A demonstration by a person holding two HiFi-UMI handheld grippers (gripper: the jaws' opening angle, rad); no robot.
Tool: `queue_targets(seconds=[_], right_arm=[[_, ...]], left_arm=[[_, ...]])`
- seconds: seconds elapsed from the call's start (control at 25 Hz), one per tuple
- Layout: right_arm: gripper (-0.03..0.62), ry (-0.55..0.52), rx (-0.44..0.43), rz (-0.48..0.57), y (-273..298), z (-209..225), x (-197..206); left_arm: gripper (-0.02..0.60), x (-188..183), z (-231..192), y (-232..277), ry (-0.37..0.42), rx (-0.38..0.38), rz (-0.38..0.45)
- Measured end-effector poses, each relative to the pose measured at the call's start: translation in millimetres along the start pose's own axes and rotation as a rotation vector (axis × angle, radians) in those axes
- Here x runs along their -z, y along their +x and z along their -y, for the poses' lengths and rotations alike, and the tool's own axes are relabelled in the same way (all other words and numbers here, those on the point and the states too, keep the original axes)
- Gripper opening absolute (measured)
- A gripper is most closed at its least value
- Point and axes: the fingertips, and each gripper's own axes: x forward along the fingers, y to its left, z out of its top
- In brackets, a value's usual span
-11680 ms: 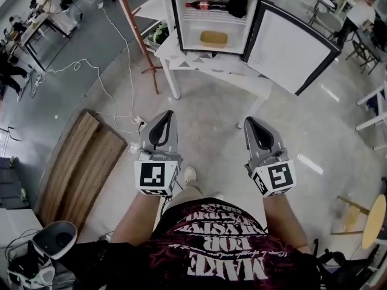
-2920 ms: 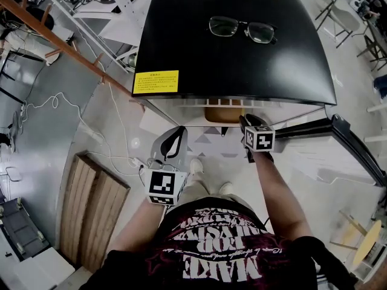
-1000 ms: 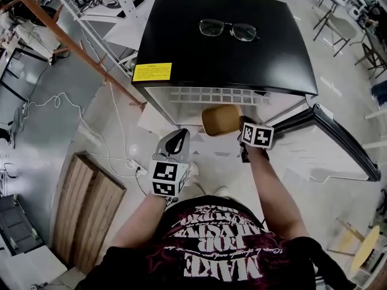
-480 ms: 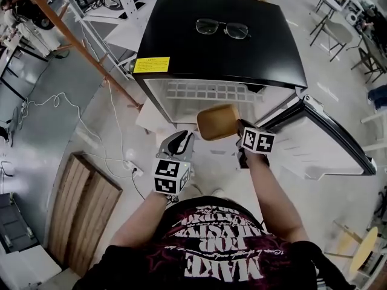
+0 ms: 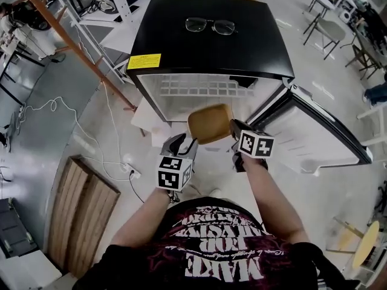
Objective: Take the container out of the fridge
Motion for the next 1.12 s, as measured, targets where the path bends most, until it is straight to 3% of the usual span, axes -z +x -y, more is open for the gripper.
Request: queue_targets(seconds=[0.24, 0.48, 0.84, 1.12], right_arm=[[0.049, -0.008, -0.031, 0.031, -17, -14, -2], [0.049, -0.045, -0.047, 0.054, -33, -26, -3], [0.06, -0.165, -0.064, 0.094, -56, -45, -8], [0.064, -0.231, -0.077, 0.146, -75, -51, -24]], left_arm=[[0.156, -1, 10, -5, -0.021, 0.01, 0.014], [0.093, -6, 3, -15, -0.042, -0.044, 0.031], [0.028, -27, -4, -28, -0.026, -0.108, 0.105], [0.015, -49, 5, -35, 0.012, -0.128, 0.153]])
